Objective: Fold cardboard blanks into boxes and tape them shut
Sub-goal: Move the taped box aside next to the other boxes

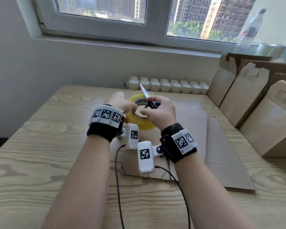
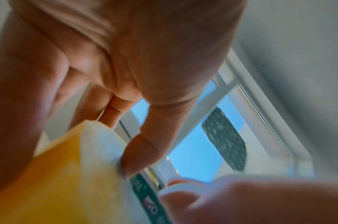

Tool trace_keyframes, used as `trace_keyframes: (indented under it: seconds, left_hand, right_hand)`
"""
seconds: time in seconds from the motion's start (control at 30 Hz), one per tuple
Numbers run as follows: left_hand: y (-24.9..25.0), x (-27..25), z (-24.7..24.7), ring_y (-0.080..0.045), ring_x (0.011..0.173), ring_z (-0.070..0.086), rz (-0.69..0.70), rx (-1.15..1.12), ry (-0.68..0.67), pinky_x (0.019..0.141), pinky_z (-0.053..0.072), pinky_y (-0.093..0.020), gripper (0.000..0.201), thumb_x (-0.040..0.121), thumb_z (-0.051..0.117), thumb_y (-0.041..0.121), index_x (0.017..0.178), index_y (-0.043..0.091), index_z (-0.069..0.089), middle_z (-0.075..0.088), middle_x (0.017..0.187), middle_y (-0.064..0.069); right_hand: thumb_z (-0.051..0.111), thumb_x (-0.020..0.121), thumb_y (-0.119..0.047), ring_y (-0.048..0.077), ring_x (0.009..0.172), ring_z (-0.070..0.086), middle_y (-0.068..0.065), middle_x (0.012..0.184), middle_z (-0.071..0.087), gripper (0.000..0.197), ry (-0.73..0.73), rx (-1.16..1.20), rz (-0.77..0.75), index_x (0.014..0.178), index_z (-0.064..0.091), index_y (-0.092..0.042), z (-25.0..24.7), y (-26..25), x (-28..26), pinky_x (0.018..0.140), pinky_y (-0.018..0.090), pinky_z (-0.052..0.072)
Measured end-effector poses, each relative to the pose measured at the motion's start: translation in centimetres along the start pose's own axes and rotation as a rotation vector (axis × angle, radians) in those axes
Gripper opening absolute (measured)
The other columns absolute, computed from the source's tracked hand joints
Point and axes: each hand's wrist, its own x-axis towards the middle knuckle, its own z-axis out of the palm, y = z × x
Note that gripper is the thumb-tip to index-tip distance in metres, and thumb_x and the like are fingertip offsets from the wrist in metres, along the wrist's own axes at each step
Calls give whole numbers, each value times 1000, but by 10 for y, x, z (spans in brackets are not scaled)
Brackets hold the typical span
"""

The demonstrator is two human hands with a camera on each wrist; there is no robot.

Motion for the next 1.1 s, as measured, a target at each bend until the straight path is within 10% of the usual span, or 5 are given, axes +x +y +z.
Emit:
trace_keyframes:
  seconds: [0.27,0.6,0.77,0.87,1.1]
  left_hand:
    - [-97,13,-104,-35,96,66,-340,54,310,73,51,-34,48,67,76,32,102,6,58,67,101,-17]
    - [-132,15,-112,-27,83,50,-450,181,296,60,37,-30,33,88,68,18,66,8,46,53,83,-12]
    - [-108,6,-116,-29,90,51,-365,96,389,76,39,-34,38,87,70,35,73,5,52,59,101,-17]
    - [-71,4,-108,-32,108,56,-179,58,425,84,41,-35,48,85,69,43,114,5,61,61,120,-14]
    - [-3,31,-12,-23,107,52,-2,130,40,87,41,-32,54,90,61,50,125,9,55,56,122,-4]
  right_hand:
    - [88,70,-16,17,96,67,1,100,65,47,-402,159,21,113,69,-16,145,-59,32,90,30,56]
    - [73,86,-14,22,117,60,10,131,62,49,-592,120,24,134,60,-12,192,-52,25,101,33,49]
    - [69,90,-15,16,134,43,6,144,49,53,-458,302,41,140,52,-14,127,-57,31,101,30,39]
    - [68,91,-17,16,136,42,1,132,52,45,-304,383,63,135,57,-17,68,-41,36,109,38,37]
    - [65,92,-23,20,127,50,10,137,56,45,195,175,152,136,56,-21,-69,52,23,109,39,40]
